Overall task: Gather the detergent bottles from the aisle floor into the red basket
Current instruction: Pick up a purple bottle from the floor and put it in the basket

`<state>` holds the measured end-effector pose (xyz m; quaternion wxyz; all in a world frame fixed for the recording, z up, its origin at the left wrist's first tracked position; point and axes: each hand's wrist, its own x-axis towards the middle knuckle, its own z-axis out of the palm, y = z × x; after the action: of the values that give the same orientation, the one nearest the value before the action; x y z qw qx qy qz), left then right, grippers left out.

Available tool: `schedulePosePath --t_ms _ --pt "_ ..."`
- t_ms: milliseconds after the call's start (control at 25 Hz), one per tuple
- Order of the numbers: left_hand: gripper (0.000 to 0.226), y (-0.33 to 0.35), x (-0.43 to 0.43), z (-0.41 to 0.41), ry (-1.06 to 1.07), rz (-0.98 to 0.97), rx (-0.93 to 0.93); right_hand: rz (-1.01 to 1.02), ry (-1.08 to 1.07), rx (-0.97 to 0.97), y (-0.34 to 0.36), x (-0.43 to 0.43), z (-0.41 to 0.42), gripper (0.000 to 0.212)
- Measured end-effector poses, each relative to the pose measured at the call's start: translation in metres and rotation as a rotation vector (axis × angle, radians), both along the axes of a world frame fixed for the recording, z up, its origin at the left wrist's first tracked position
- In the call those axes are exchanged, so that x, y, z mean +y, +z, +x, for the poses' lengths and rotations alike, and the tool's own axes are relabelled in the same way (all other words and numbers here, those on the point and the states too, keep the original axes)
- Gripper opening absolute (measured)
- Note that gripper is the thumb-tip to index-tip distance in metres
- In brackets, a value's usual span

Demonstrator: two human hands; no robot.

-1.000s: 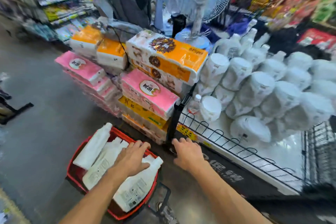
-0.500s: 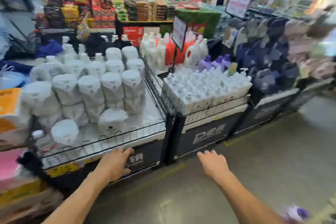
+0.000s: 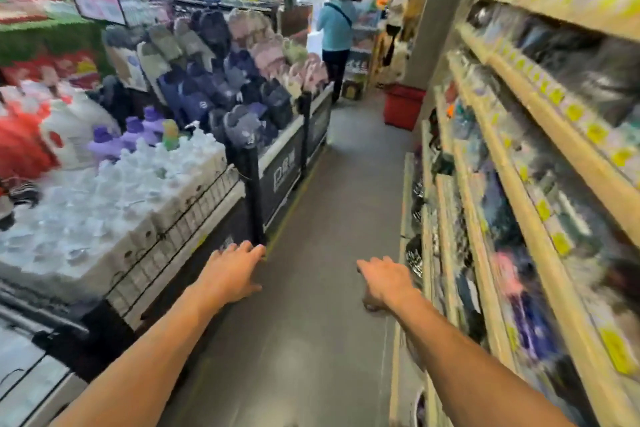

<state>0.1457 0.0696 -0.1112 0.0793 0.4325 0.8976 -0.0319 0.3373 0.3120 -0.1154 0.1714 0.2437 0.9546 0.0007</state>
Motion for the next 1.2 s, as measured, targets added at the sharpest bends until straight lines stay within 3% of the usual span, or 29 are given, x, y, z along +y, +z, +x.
schedulePosePath --t_ms 200,280,520,760,960,1200 --pt "0.068 0.006 0.125 -0.046 -0.213 0.022 0.047 -0.018 -0.240 -0.008 0.006 0.079 -0.005 0.051" --pt "0.064 0.004 0.158 -0.070 -0.254 0.035 0.058 -0.013 -0.280 0.005 0.007 0.098 -0.017 0.058" --pt "0.067 0.002 0.254 -0.150 -0.363 0.017 0.059 -0.059 -0.411 0.030 -0.001 0.154 -0.064 0.054" --pt "0.068 -0.034 0.374 -0.181 -0.480 -0.092 0.015 -0.140 -0.551 0.047 -0.024 0.244 -0.087 0.064" --pt "0.068 -0.096 0.478 -0.208 -0.490 -0.175 -0.071 -0.255 -0.618 -0.019 -0.086 0.357 -0.122 0.061" --pt "0.068 -0.198 0.562 -0.247 -0.394 -0.291 -0.227 -0.542 -0.705 -0.149 -0.196 0.453 -0.150 0.063"
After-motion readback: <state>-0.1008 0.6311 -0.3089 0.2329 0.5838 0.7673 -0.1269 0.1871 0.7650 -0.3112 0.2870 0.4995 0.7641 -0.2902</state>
